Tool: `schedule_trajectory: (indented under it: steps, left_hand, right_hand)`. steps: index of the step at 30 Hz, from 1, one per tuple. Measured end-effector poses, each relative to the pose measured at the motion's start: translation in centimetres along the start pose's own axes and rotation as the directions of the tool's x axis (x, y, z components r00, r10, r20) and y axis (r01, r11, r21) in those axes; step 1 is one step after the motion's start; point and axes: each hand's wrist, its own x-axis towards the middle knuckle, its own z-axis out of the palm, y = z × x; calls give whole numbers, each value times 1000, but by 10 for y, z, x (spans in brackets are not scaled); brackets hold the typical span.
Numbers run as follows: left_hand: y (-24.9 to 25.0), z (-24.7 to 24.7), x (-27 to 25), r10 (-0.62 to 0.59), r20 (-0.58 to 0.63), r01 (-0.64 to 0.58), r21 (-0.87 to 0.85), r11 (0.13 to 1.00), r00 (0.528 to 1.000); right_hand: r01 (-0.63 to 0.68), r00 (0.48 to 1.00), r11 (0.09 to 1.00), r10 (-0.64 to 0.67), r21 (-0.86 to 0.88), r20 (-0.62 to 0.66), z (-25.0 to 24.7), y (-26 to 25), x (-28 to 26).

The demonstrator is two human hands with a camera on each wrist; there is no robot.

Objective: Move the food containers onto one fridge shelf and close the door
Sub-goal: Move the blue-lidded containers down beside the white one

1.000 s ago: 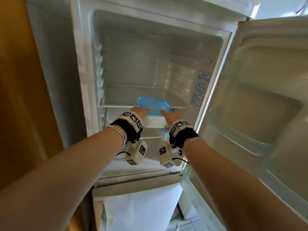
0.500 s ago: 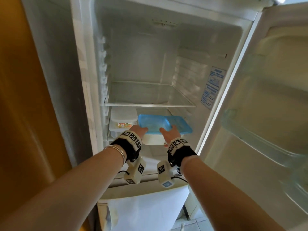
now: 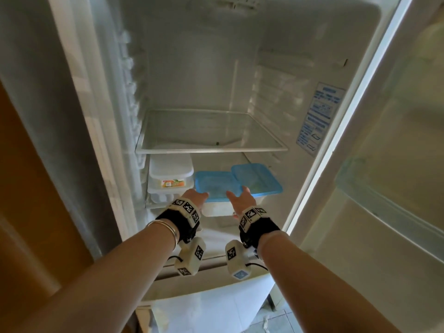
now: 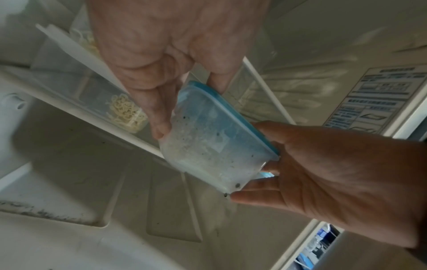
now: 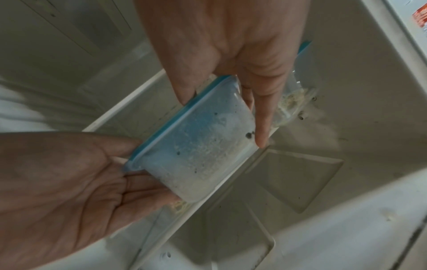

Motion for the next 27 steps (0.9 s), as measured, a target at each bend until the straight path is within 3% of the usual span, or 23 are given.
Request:
schedule_trajectory:
  steps: [9, 17, 24, 27]
  left_hand:
    - [-2, -4, 15, 24, -36, -14, 247, 969, 999]
    - [-6, -2, 15, 102, -80, -65, 377, 924, 992]
    - [-3, -6, 4, 320, 13, -273, 555, 786, 947]
    - [0, -5, 1, 359, 47, -315, 590, 743, 932]
  right_hand:
    - [111, 984, 977, -82, -180, 157, 0, 6, 10]
    - [270, 959, 837, -190, -476, 210, -7, 8, 10]
    - [356, 934, 757, -283, -549, 216, -8, 3, 9]
    - [415, 910, 700, -320, -581, 265, -8, 1, 9]
